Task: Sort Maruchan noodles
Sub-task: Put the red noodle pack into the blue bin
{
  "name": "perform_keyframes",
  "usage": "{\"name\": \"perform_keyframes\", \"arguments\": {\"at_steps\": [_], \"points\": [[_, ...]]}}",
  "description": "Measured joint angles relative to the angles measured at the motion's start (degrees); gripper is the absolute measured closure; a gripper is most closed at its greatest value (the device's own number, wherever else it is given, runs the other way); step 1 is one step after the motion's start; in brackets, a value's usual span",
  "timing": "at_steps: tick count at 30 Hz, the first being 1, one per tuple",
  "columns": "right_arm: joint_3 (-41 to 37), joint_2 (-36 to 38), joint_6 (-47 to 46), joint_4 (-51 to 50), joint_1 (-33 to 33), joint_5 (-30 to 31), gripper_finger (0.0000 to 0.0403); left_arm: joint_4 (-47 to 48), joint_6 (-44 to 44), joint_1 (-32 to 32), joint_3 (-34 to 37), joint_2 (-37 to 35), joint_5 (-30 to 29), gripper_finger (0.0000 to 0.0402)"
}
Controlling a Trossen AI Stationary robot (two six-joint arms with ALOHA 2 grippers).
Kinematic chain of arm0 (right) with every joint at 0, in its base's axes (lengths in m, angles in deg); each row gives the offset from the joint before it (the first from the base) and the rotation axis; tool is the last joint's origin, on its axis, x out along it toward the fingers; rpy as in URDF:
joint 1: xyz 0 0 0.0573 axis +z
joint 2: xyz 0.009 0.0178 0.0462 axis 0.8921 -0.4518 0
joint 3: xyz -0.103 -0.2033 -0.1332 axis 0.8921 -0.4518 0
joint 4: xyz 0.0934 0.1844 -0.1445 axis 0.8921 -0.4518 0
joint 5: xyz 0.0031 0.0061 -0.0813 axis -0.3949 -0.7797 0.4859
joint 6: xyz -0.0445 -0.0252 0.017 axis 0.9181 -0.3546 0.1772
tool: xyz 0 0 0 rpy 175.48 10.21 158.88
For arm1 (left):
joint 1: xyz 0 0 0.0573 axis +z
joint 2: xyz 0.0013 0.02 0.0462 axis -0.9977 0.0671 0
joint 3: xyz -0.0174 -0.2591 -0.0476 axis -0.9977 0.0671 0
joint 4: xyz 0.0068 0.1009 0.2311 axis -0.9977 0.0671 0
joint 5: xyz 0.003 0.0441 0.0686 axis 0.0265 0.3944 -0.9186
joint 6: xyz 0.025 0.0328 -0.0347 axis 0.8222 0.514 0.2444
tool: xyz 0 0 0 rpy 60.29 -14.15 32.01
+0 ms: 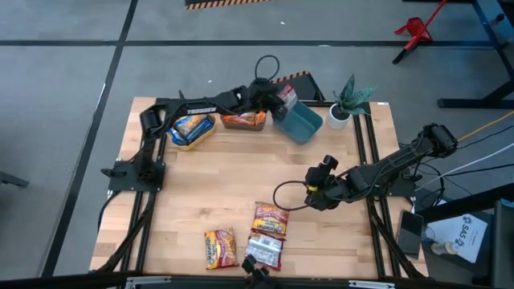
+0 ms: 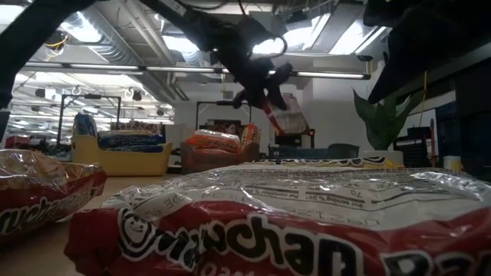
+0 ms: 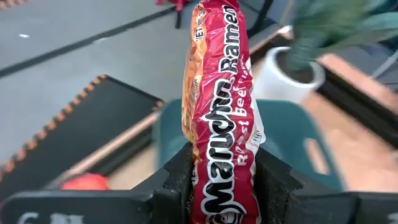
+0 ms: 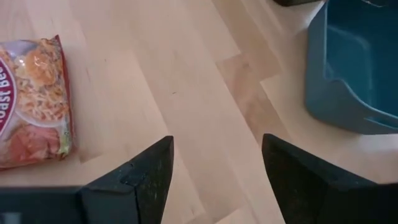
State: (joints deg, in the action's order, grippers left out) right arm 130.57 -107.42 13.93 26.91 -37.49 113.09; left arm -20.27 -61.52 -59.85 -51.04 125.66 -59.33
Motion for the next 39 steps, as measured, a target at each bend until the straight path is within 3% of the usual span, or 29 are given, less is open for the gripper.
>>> {"name": "perform_keyframes", "arguments": {"at_steps": [11, 15, 33, 39], "points": [[0.04, 0.02, -1.47, -0.09, -0.02, -1.38, 0.0171, 4.93, 6.06, -1.57, -7.34, 7.84, -2.83, 0.0295], [0.06, 0.02, -1.45, -0.11, -0.02, -0.96, 0.0171, 8.23, 5.75, -3.5, -7.34, 8.16, -8.31, 0.0295], [0.08, 0.02, -1.45, 0.03, -0.02, -0.4, 0.0171, 7.28, 5.66, -1.17, -6.23, 12.11, -9.66, 0.0293], [0.09, 0.03, -1.45, 0.02, -0.04, -0.29, 0.0171, 6.76, 7.5, -1.31, -6.21, 12.12, -8.09, 0.0267]]}}
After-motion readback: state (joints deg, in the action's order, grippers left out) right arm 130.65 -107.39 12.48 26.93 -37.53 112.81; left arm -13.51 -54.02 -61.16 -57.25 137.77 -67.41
